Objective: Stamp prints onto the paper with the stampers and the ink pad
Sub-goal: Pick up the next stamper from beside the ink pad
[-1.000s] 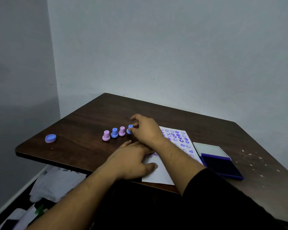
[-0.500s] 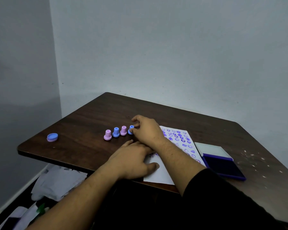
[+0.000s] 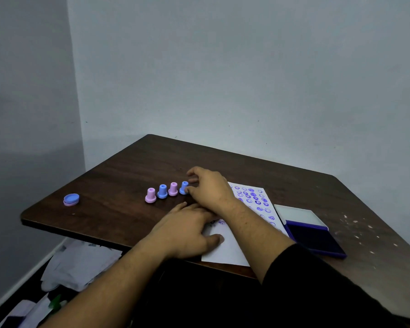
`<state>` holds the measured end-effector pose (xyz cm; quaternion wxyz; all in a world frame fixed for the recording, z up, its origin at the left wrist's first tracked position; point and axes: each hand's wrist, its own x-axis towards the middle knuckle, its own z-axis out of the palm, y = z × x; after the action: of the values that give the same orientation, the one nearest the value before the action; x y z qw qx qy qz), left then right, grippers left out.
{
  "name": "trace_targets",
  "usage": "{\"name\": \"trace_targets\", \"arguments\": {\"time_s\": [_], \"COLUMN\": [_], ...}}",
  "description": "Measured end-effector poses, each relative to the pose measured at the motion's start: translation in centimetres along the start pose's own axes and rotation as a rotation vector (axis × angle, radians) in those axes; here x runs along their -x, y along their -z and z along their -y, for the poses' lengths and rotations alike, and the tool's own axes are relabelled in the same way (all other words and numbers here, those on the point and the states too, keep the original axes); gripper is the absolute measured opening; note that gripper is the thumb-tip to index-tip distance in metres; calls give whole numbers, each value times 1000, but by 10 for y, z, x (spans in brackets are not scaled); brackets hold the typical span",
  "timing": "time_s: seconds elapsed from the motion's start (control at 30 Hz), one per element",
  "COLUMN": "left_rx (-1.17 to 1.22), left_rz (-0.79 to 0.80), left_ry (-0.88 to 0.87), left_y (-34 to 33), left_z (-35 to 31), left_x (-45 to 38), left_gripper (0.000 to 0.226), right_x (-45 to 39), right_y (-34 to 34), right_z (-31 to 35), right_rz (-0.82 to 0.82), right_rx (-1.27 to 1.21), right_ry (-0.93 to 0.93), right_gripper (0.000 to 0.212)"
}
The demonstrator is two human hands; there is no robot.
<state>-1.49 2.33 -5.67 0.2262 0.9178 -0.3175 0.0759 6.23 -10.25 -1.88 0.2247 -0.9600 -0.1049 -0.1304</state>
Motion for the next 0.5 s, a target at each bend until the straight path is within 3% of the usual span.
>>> {"name": "trace_targets", "arguments": {"time_s": [0.23, 0.5], "left_rx": [-24, -21], "left_rz": [59, 54], "left_ry": [26, 32], "left_y": [-3, -4], "left_z": [1, 3], "left_x": [-1, -2], "left_gripper": [71, 73], "right_x": [7, 45], "right_y": [37, 92], "right_z": [-25, -97], "right_rz": [-62, -163], "right_rx": [77, -10], "right_ry": [14, -179], "right_gripper": [43, 34]}}
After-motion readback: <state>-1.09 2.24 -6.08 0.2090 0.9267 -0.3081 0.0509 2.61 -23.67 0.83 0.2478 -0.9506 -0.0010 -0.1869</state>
